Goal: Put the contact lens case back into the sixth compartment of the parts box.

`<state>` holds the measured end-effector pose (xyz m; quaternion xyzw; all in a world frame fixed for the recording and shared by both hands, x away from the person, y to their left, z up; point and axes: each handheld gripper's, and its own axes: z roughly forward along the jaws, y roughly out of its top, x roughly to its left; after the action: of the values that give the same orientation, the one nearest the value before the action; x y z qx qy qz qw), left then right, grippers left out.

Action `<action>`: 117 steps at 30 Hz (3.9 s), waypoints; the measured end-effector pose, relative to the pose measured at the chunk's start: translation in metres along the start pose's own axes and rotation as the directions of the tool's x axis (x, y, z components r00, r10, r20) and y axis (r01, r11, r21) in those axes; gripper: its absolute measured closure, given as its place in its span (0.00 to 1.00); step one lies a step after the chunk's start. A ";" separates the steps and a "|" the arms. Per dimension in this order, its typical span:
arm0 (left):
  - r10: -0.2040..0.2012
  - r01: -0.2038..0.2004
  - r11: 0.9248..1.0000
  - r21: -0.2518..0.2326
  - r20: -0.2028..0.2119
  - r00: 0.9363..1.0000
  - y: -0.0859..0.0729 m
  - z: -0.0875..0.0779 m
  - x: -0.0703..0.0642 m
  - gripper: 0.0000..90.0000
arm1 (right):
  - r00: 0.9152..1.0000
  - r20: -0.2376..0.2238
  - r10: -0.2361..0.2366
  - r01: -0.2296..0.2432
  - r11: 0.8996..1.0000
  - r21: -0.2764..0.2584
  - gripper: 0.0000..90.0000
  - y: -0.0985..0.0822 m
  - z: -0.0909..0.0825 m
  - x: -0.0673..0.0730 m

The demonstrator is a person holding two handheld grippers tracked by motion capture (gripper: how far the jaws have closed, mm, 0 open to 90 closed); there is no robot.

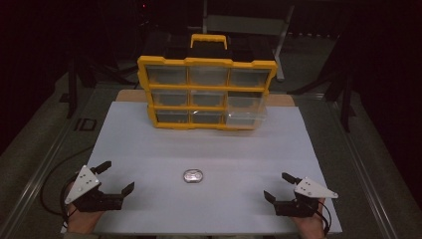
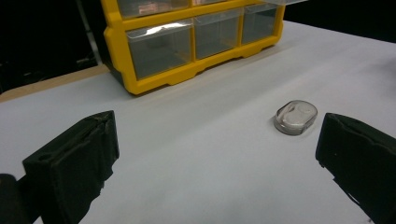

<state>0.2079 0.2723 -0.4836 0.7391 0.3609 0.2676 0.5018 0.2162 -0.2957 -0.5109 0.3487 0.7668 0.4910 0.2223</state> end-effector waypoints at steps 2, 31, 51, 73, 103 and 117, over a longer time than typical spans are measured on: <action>0.001 -0.002 1.000 0.011 0.002 1.000 -0.002 0.002 0.000 0.00 | 1.000 0.003 -0.004 0.004 1.000 -0.006 0.09 0.000 0.000 0.000; 0.059 -0.061 0.995 0.085 0.025 0.998 0.016 0.013 0.006 0.00 | 1.000 -0.012 -0.012 0.011 1.000 -0.021 0.09 0.002 0.001 0.004; 0.110 -0.118 0.982 0.149 0.059 0.992 0.043 0.036 0.005 0.00 | 1.000 -0.024 -0.012 0.012 1.000 -0.015 0.09 0.001 0.002 0.006; 0.189 -0.220 0.948 0.228 0.153 0.970 0.063 0.070 -0.007 0.00 | 0.999 -0.035 -0.009 0.009 1.000 -0.018 0.09 0.000 0.004 0.004; 0.271 -0.364 0.871 0.329 0.297 0.916 0.082 0.117 -0.023 0.00 | 0.999 -0.041 -0.010 0.009 1.000 -0.021 0.09 -0.001 0.006 0.004; 0.290 -0.412 0.835 0.366 0.343 0.893 0.084 0.138 -0.033 0.00 | 0.999 -0.044 -0.009 0.008 1.000 -0.019 0.09 -0.001 0.006 0.004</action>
<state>0.3152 0.1508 -0.4550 0.9147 0.1949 0.1652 0.3132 0.2175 -0.2893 -0.5143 0.3324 0.7684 0.5047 0.2105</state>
